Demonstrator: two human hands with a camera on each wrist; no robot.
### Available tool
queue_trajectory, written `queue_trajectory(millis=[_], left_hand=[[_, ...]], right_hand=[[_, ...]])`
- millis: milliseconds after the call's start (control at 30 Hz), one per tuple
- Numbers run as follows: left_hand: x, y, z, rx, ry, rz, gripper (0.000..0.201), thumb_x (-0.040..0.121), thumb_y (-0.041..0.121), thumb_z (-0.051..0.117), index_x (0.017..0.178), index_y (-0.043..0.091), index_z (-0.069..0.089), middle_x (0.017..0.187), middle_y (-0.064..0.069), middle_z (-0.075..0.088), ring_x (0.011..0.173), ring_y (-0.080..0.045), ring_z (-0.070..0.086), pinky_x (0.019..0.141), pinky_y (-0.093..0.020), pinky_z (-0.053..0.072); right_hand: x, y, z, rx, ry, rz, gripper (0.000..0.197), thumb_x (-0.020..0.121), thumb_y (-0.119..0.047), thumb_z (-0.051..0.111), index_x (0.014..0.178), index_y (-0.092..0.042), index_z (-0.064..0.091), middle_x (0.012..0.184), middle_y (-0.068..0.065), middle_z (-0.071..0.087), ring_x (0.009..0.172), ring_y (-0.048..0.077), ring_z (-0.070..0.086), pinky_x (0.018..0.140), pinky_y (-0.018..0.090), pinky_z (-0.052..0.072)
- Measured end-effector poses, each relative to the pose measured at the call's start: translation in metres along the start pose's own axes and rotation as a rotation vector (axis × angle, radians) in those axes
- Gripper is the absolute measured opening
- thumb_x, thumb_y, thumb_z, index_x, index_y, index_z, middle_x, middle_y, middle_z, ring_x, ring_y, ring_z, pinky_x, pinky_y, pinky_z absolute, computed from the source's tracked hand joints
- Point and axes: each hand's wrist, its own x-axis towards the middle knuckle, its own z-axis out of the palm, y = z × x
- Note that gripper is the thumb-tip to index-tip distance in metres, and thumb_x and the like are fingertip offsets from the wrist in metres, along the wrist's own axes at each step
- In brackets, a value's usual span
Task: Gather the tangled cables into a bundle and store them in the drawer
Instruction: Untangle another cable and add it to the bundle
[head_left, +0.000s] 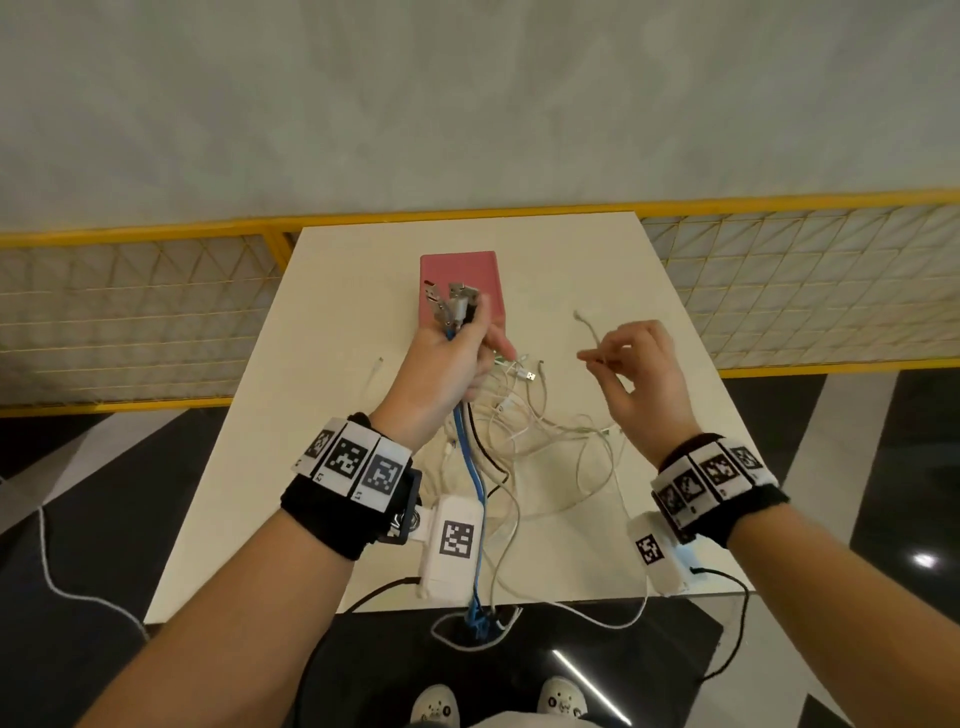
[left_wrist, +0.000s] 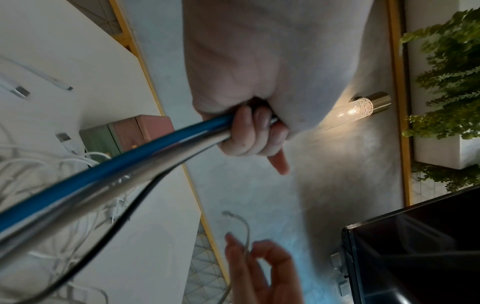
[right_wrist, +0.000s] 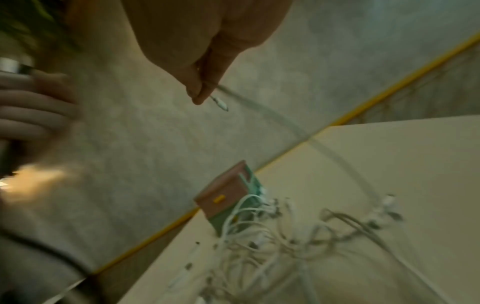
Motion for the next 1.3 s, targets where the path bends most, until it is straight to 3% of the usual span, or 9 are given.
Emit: queue_trajectory(millis=[200,367,500,633,767,867,1000,1133,1300], left_hand=[[0.008,0.000,0.020,-0.042,0.022,-0.094,0.047,0.102,0.045,0.037,0.106,0.009,0.068,0.051,0.004,0.040,0.036,-0.005,0.026,0.037,-0.018,0.021],[0.004,0.006,0.013,-0.084,-0.014,0.039,0.035,0.102,0.035,0.046,0.082,0.026,0.073,0.055,0.010,0.032,0.045,-0.007,0.019,0.040,-0.019,0.018],[0.001,0.012,0.010,-0.109,-0.043,0.093,0.034,0.103,0.033,0.044,0.080,0.013,0.059,0.053,0.008,0.027,0.046,-0.009,0.019,0.043,-0.022,0.017],[0.002,0.018,0.008,-0.145,-0.057,0.159,0.035,0.104,0.032,0.039,0.077,0.014,0.051,0.067,-0.004,0.032,0.044,-0.006,0.022,0.043,-0.020,0.019],[0.010,0.028,-0.004,-0.164,0.038,0.212,0.038,0.105,0.031,0.036,0.071,0.015,0.043,0.064,0.000,0.047,0.048,-0.009,0.030,0.045,-0.022,0.022],[0.016,0.037,-0.021,-0.132,0.185,0.264,0.042,0.106,0.034,0.033,0.067,0.019,0.040,0.057,0.007,0.043,0.050,-0.009,0.035,0.053,-0.026,0.028],[0.020,0.048,-0.041,-0.311,0.204,0.261,0.041,0.105,0.038,0.030,0.070,0.019,0.039,0.057,0.006,0.032,0.055,-0.010,0.041,0.065,-0.029,0.046],[0.019,0.046,-0.043,-0.301,0.163,0.254,0.038,0.104,0.039,0.038,0.073,0.019,0.046,0.052,0.010,0.026,0.042,-0.007,0.019,0.038,-0.020,0.020],[0.012,0.039,-0.036,-0.090,0.116,0.315,0.019,0.097,0.028,0.059,0.092,0.012,0.067,0.046,0.013,0.032,0.038,-0.007,0.019,0.038,-0.020,0.018]], right_hand=[[0.008,-0.049,0.022,0.280,-0.052,-0.027,0.034,0.087,0.009,0.057,0.089,-0.023,0.048,0.095,0.003,0.047,0.099,0.024,0.068,0.083,0.029,0.054],[-0.003,-0.058,0.033,0.365,-0.139,0.120,0.028,0.087,0.000,0.062,0.089,-0.025,0.048,0.089,0.005,0.057,0.093,0.023,0.070,0.078,0.030,0.054],[-0.007,-0.063,0.037,0.395,-0.205,0.179,0.023,0.089,-0.002,0.060,0.099,-0.021,0.051,0.092,-0.001,0.056,0.082,0.018,0.072,0.074,0.022,0.056],[-0.006,-0.056,0.042,0.189,-0.397,0.104,0.009,0.096,-0.009,0.051,0.095,-0.008,0.060,0.083,0.003,0.064,0.073,0.008,0.066,0.074,0.014,0.048],[-0.005,-0.027,0.040,-0.046,-0.544,0.007,0.024,0.100,-0.017,0.041,0.081,-0.018,0.055,0.075,-0.008,0.057,0.073,-0.001,0.051,0.072,0.013,0.039],[-0.001,0.018,0.027,-0.329,-0.567,0.004,0.030,0.100,-0.023,0.038,0.079,-0.022,0.059,0.079,-0.006,0.059,0.079,0.009,0.051,0.079,0.028,0.040],[0.005,0.052,0.003,-0.572,-0.719,0.286,0.033,0.101,-0.024,0.034,0.076,-0.024,0.056,0.091,0.003,0.055,0.076,0.018,0.054,0.085,0.035,0.043],[0.019,0.047,0.000,-0.143,-0.504,0.653,0.033,0.101,-0.026,0.037,0.077,-0.009,0.053,0.083,0.012,0.065,0.058,0.026,0.066,0.062,0.041,0.055],[0.060,0.013,0.009,0.064,-0.261,0.477,0.030,0.101,-0.020,0.039,0.074,-0.014,0.051,0.081,0.012,0.057,0.077,0.027,0.065,0.073,0.027,0.056]])
